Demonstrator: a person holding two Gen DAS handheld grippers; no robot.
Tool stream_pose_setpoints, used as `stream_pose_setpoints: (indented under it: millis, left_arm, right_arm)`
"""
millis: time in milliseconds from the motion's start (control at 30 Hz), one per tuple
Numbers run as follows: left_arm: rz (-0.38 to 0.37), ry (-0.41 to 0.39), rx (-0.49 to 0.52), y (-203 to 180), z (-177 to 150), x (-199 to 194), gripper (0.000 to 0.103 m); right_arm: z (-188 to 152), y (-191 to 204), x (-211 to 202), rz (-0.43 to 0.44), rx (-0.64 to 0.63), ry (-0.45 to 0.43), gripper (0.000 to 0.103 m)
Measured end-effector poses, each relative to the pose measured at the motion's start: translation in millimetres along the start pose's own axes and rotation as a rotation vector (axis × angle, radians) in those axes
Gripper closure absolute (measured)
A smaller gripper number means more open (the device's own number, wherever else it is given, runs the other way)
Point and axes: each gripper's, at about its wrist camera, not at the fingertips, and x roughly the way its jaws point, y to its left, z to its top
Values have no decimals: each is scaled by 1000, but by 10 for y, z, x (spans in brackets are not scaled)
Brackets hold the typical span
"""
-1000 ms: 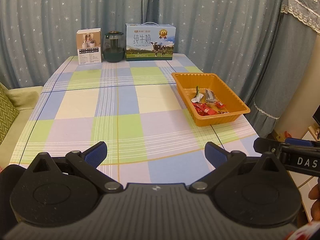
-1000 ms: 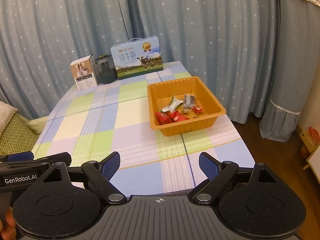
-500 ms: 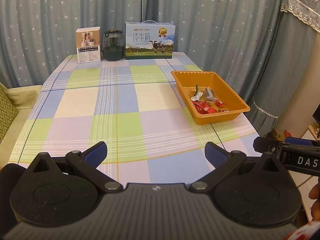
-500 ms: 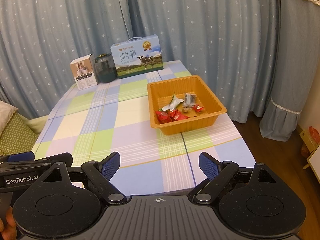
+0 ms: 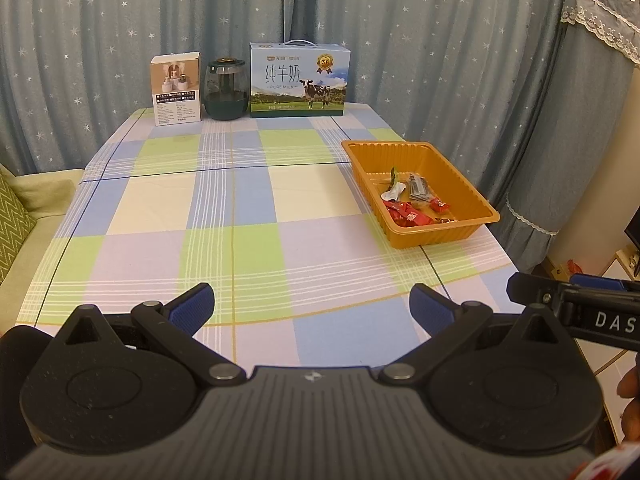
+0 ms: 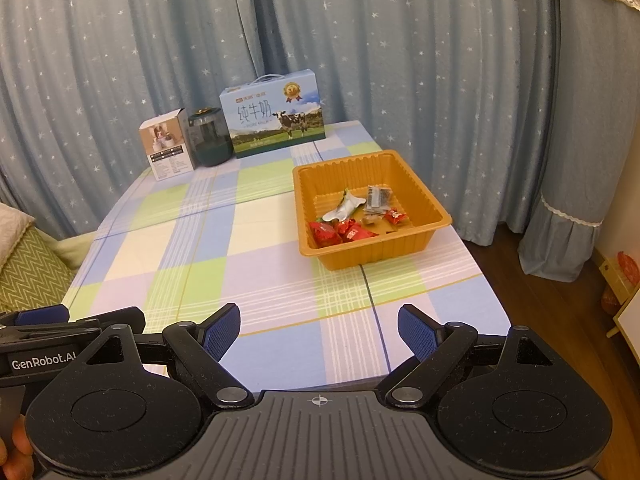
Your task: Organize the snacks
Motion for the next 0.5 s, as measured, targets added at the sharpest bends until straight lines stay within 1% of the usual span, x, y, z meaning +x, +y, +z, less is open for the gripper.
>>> stream_pose_setpoints:
  millis: [500]
  left_arm:
    - [-2, 1, -1, -8, -8, 13, 0]
  right_arm:
    - [-2, -10, 3, -1, 0, 1, 17]
